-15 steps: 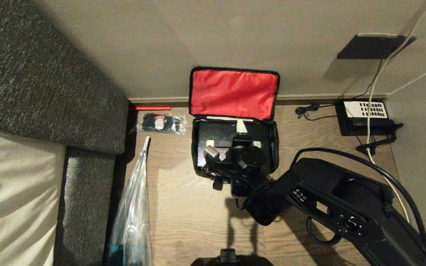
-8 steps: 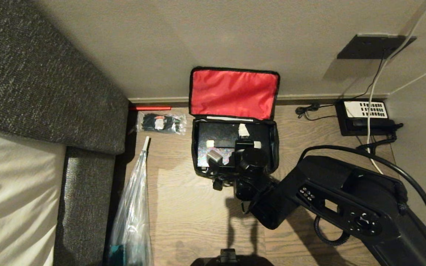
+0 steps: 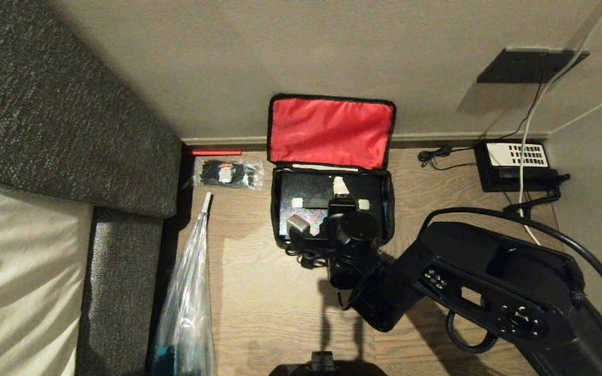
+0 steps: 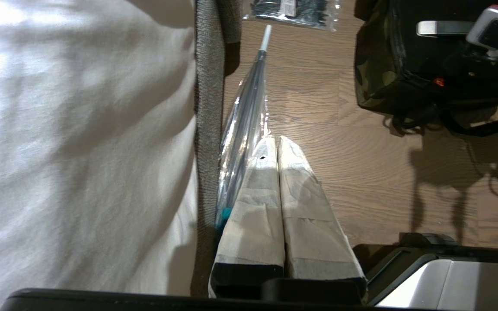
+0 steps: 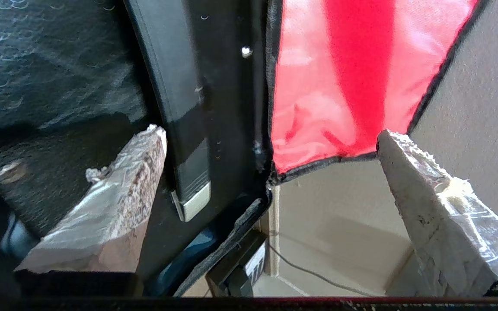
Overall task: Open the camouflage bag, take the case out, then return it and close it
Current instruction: Lift the black box
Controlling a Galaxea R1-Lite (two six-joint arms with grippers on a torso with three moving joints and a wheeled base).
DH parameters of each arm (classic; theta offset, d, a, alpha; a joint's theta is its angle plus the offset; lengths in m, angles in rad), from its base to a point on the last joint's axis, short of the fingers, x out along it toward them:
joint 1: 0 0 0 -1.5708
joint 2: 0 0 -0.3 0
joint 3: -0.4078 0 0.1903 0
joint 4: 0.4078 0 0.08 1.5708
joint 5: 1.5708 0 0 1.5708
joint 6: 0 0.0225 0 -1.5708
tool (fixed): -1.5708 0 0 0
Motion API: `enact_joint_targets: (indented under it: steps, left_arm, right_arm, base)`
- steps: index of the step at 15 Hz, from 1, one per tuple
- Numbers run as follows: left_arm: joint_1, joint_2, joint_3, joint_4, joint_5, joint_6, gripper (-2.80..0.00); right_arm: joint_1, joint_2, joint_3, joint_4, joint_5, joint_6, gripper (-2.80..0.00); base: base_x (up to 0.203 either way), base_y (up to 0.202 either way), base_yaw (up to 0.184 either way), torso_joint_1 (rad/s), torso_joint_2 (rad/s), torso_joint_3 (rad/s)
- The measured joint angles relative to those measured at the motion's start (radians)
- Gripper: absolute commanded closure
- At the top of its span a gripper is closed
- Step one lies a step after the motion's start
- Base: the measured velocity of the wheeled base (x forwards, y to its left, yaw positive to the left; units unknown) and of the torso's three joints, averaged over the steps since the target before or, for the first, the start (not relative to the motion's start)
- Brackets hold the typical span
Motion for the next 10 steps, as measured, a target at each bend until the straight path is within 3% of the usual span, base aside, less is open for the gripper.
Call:
enact_joint_targets:
  steps: [10]
  left_arm:
    - [0.001,0.000,0.000,0.000,-0.001,0.000,0.00]
  right_arm:
    - [-0.017,0.093,-0.074,-0.024,-0.001,-0.010,-2.80]
  base:
    - [0.000,0.000,0.000,0.000,0.00,0.000]
